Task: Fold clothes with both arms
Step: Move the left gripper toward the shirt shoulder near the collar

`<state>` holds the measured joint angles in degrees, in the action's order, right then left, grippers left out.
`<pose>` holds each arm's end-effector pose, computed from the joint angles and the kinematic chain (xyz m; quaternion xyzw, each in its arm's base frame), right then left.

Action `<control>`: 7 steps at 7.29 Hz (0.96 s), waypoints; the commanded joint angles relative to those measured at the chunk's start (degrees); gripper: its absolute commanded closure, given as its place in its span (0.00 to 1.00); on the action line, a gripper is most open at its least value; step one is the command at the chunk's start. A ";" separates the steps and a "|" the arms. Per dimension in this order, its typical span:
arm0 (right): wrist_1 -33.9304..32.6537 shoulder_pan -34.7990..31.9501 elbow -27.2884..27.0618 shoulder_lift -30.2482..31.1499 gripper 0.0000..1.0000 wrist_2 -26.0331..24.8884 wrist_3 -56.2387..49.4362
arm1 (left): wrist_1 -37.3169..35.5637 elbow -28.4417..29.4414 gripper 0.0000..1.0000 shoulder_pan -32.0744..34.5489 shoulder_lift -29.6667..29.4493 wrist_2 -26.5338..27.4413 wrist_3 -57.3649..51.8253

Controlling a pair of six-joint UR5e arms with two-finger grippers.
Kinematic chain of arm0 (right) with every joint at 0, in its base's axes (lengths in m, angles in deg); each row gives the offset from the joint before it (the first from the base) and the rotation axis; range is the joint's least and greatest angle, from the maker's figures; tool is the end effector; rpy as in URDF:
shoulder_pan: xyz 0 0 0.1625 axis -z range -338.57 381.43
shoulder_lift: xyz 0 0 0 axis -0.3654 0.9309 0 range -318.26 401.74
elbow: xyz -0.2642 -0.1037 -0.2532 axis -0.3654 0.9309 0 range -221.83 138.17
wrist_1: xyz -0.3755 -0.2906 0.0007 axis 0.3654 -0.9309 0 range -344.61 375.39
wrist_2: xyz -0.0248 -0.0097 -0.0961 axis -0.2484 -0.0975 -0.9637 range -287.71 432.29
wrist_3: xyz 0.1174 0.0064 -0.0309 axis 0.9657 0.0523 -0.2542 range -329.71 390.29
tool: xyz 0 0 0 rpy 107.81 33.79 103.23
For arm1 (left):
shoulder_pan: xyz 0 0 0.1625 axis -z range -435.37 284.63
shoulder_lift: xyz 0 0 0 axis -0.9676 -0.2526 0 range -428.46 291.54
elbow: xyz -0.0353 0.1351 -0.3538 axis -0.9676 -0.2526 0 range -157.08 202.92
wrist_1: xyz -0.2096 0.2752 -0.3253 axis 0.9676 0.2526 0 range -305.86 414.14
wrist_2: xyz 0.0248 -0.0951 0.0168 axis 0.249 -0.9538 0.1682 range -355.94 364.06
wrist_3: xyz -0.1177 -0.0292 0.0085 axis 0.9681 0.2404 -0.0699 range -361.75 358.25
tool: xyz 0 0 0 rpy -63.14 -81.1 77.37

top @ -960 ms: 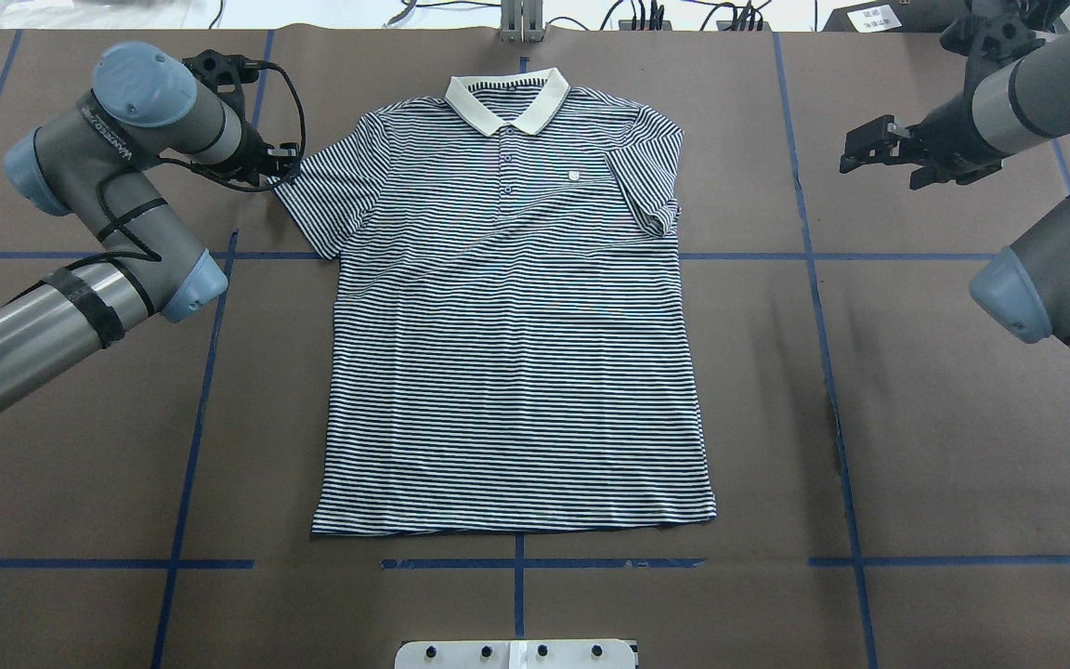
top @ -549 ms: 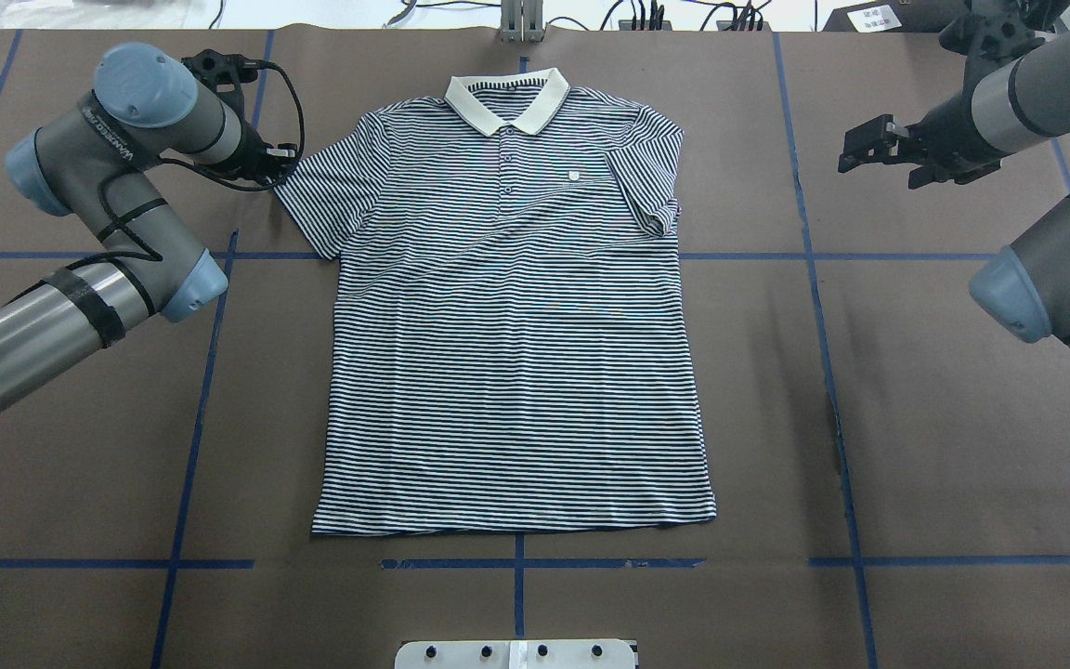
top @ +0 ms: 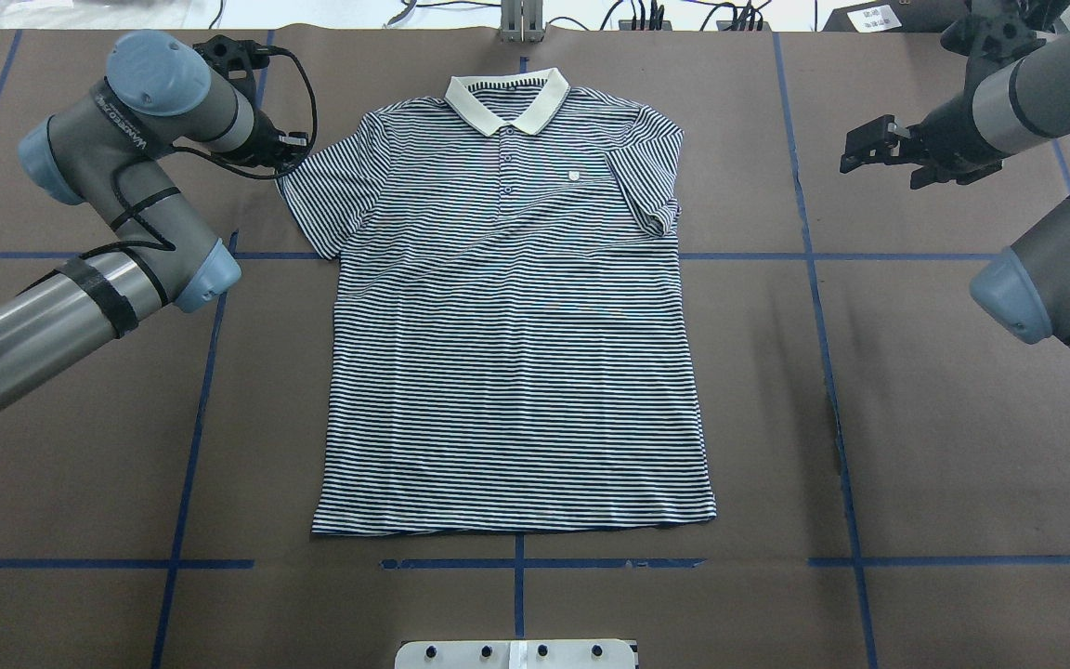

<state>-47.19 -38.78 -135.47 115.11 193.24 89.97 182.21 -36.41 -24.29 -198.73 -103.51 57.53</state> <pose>-0.2767 -0.6258 0.3655 0.1050 -0.4476 0.1231 0.8795 0.4576 -0.7205 0.3811 0.1559 0.3933 -0.0990 0.9007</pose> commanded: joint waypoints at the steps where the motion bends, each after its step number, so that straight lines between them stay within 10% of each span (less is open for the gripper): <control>1: 0.00 0.00 0.04 -0.07 0.00 -0.10 0.00 | -1.41 -2.97 1.00 0.07 -0.77 -0.27 0.31; 5: 0.09 0.00 0.13 -0.07 0.00 -0.36 -0.35 | -4.49 -5.99 1.00 -6.73 -6.54 8.75 17.85; 7: 0.09 -0.09 0.74 -0.16 0.00 -0.27 -2.11 | -3.63 6.34 1.00 -8.19 -15.58 10.19 17.89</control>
<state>-47.14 -38.79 -135.01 114.99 192.93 88.62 178.12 -37.54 -31.23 -208.47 -94.59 74.63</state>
